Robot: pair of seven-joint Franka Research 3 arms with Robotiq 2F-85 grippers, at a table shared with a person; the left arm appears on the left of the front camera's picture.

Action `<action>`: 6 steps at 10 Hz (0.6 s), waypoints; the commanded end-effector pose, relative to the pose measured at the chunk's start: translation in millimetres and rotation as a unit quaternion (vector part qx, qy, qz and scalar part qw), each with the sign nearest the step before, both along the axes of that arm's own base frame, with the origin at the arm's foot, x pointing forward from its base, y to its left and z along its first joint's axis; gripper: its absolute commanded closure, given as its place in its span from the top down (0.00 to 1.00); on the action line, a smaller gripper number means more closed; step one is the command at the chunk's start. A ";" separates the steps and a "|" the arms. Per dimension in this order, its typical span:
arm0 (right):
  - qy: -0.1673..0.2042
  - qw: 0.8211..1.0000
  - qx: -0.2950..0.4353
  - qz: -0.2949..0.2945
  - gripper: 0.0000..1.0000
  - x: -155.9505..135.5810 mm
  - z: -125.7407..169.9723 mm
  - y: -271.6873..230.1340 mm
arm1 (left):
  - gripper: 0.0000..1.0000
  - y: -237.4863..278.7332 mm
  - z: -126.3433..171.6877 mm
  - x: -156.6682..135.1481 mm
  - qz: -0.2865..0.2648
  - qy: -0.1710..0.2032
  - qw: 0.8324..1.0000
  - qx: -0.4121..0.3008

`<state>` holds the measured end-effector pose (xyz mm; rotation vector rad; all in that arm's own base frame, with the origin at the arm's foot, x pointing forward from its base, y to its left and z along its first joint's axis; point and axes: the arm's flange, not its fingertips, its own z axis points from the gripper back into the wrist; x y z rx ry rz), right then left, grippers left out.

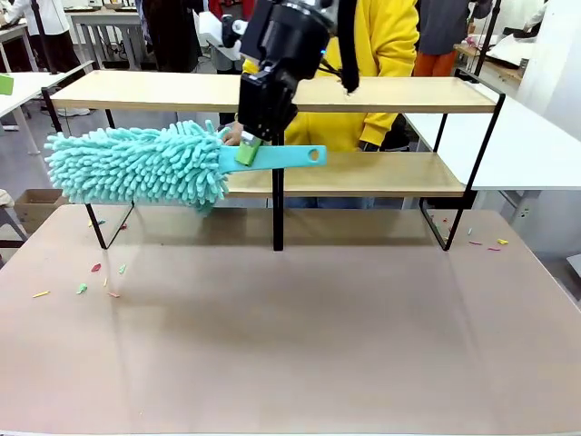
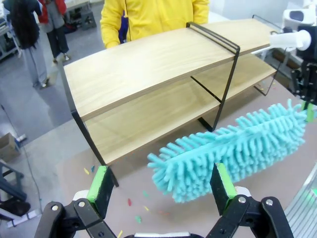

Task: Clean the shelves.
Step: Clean another randomly selected level of the Shelf with the Duster.

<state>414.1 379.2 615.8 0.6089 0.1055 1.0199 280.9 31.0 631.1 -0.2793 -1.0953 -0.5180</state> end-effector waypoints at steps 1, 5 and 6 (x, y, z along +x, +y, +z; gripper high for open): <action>-0.008 0.998 0.041 -0.040 0.01 -52.7 5.1 -63.8 | 1.00 -1.4 -0.5 0.5 0.006 0.002 1.000 -0.001; -0.095 0.958 0.094 -0.254 0.01 -179.7 65.1 -231.4 | 1.00 -1.4 -0.5 0.5 0.006 0.002 1.000 -0.001; -0.104 0.936 0.109 -0.317 0.01 -204.2 65.0 -255.5 | 1.00 -1.4 -0.5 0.5 0.006 0.002 1.000 -0.001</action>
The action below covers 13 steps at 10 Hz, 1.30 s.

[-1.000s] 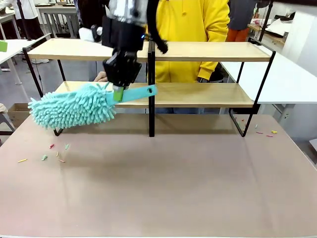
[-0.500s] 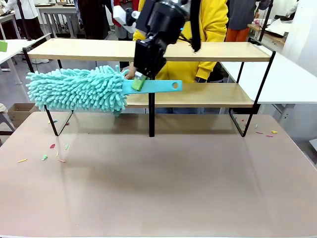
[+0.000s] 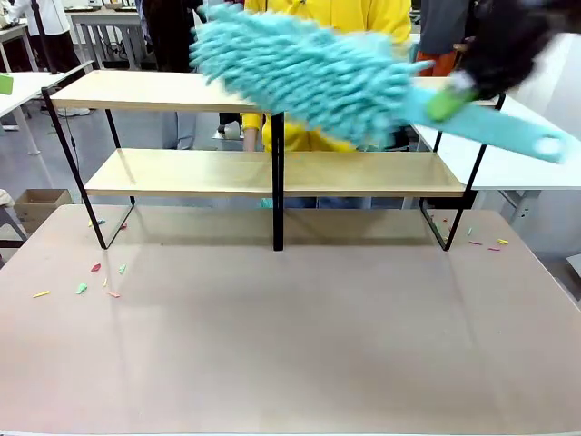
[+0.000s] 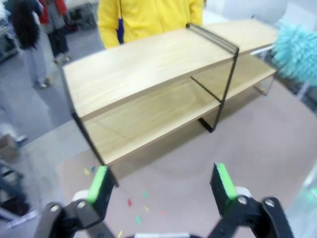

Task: Clean the shelves.
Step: Clean another randomly selected level of the Shelf with the Duster.

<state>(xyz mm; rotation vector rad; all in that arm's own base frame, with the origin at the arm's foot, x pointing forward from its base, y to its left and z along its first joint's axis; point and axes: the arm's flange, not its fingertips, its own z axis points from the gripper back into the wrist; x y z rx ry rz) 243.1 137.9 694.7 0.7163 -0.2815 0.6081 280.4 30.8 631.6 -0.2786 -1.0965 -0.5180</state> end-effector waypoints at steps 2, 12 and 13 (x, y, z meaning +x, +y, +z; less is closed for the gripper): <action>0.000 1.000 0.000 0.000 0.01 0.0 0.0 0.0 | 1.00 -1.2 -1.1 0.9 0.006 0.002 1.000 -0.001; -0.093 0.975 0.188 -0.073 0.12 -45.0 23.8 -286.9 | 1.00 -1.2 -1.1 0.9 0.006 0.002 1.000 -0.001; -0.094 0.973 0.207 -0.033 0.12 -56.5 40.8 -267.1 | 1.00 -1.2 -1.1 0.9 0.006 0.002 1.000 -0.001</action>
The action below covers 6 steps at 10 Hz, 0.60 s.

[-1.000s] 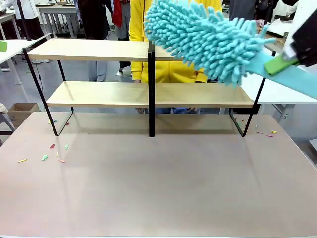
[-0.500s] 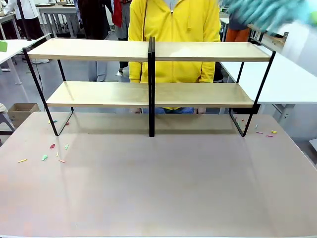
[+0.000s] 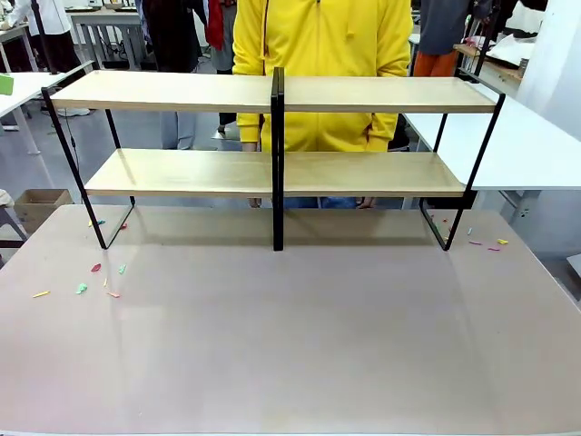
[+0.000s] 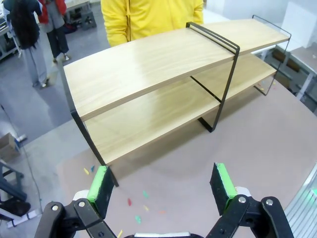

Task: Clean the shelves.
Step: Clean another randomly selected level of the Shelf with the Duster, then place the Duster on the table.

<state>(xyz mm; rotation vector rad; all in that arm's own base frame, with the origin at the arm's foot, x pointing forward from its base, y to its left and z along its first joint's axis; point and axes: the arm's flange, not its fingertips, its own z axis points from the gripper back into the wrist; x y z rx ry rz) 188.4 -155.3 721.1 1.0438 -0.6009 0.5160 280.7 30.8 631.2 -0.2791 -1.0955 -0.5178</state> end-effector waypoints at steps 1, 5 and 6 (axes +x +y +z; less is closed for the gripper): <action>-0.017 1.000 0.001 0.014 0.12 -1.8 14.4 26.1 | 1.00 -1.2 -0.7 0.6 0.006 0.002 1.000 -0.001; -0.017 1.000 0.001 0.014 0.12 -1.8 14.4 26.1 | 1.00 -1.2 -0.7 0.6 0.006 0.002 1.000 -0.001; -0.017 1.000 0.001 0.014 0.12 -1.8 14.4 26.1 | 1.00 -1.2 -0.7 0.6 0.006 0.002 1.000 -0.001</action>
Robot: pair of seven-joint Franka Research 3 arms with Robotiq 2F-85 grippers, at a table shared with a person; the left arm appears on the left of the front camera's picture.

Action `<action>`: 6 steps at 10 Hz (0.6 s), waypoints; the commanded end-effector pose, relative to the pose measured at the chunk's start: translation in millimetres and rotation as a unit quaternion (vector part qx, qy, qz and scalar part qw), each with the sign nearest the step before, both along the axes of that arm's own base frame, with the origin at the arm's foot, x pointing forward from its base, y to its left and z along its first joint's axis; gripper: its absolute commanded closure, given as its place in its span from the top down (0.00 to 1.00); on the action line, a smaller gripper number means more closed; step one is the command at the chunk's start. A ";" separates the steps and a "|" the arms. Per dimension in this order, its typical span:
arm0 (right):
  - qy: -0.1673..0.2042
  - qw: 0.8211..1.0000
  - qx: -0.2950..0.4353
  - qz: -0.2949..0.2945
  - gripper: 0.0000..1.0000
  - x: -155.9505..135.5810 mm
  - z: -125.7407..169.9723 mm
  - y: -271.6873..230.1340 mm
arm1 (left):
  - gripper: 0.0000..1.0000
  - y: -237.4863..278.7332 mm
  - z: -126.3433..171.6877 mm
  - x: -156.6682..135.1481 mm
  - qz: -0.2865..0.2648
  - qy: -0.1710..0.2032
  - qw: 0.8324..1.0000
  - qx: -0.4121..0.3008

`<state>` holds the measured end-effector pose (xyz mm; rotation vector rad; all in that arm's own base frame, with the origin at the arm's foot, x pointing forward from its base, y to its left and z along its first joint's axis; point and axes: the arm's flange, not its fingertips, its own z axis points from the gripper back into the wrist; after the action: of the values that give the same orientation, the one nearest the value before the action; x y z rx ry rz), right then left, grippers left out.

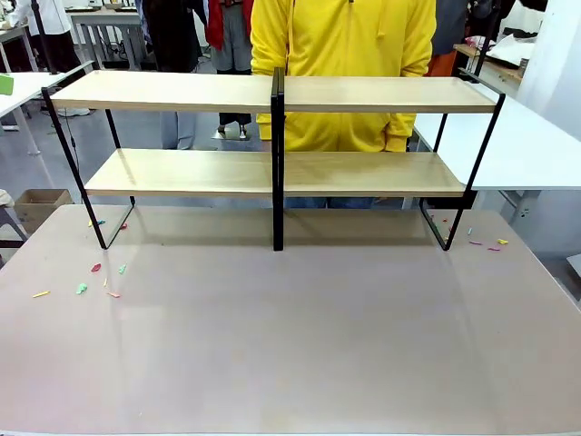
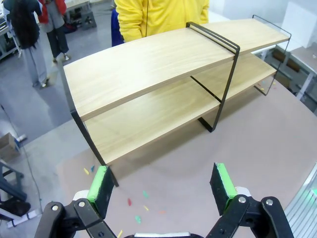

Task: Clean the shelves.
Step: Place the Duster on the table.

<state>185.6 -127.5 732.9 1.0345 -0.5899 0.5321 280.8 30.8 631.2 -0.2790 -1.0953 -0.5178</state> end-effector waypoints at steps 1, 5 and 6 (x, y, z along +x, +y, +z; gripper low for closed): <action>-0.017 1.000 0.008 0.007 0.12 1.0 2.6 -1.8 | 1.00 -1.1 -0.7 0.6 0.006 0.002 1.000 -0.001; -0.017 1.000 0.008 0.007 0.12 1.0 2.6 -1.8 | 1.00 -1.1 -0.7 0.6 0.006 0.002 1.000 -0.001; -0.017 1.000 0.008 0.007 0.12 1.0 2.6 -1.8 | 1.00 -1.1 -0.7 0.6 0.006 0.002 1.000 -0.001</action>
<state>185.7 -129.7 730.3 1.0366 -0.5896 0.5313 280.8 30.8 631.2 -0.2790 -1.0953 -0.5178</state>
